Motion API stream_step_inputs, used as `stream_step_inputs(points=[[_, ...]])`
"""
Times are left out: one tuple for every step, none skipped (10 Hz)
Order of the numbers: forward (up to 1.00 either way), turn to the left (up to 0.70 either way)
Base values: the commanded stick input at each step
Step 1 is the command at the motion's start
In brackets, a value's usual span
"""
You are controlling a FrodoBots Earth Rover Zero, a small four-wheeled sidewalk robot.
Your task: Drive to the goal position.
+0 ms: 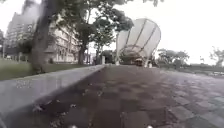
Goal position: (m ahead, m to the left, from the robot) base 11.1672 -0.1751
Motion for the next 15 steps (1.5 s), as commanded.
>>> stream_step_inputs(points=[[0.85,0.0],[0.85,0.0],[0.85,0.0],[0.85,0.0],[0.85,0.0],[0.85,0.0],[0.85,0.0],[0.85,0.0],[0.85,0.0],[0.85,-0.2],[0.85,-0.34],[0.85,-0.34],[0.85,-0.34],[0.85,-0.34],[0.85,-0.34]])
